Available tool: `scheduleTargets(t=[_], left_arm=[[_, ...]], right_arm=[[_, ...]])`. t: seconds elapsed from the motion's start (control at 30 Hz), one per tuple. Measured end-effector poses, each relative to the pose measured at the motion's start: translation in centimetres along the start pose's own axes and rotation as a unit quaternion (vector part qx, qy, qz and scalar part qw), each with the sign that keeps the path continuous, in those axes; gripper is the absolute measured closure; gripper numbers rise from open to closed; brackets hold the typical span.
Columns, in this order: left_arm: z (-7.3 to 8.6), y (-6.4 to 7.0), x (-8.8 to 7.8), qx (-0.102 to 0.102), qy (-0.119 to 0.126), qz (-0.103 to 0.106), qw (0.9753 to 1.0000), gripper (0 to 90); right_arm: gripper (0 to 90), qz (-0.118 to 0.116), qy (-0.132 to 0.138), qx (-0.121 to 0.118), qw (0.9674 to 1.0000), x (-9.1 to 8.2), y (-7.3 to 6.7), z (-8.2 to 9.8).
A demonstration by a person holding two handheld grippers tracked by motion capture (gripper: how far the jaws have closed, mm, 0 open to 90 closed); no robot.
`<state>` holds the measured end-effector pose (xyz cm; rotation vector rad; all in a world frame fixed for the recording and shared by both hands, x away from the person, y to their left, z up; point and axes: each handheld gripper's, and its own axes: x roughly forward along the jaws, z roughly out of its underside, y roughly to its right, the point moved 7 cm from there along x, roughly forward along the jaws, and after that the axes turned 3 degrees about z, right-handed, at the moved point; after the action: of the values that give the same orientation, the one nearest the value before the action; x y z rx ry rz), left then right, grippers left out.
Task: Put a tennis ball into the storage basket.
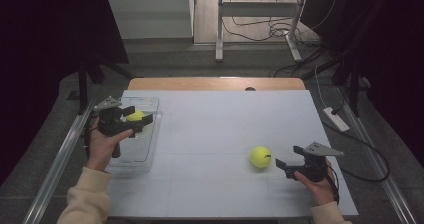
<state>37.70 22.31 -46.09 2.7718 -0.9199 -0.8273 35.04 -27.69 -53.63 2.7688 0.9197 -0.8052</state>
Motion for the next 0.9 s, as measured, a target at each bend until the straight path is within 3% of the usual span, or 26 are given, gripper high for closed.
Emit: scheduleTargets(t=[0.3, 0.47, 0.9], left_arm=[[0.4, 2.2, 0.4, 0.02, -0.001, 0.024, 0.9995, 14.0], [0.8, 3.4, 1.4, 0.03, -0.015, 0.036, 0.9988, 13.9], [1.2, 4.9, 2.0, 0.041, -0.019, 0.048, 0.9978, 13.8]], right_arm=[[9.0, 0.001, -0.001, -0.003, 1.0, -0.1, 0.0, 0.0], [9.0, 0.0, -0.001, -0.003, 1.0, -0.2, 0.0, 0.2], [9.0, 0.001, 0.004, 0.001, 1.0, -0.6, 0.0, 0.2]])
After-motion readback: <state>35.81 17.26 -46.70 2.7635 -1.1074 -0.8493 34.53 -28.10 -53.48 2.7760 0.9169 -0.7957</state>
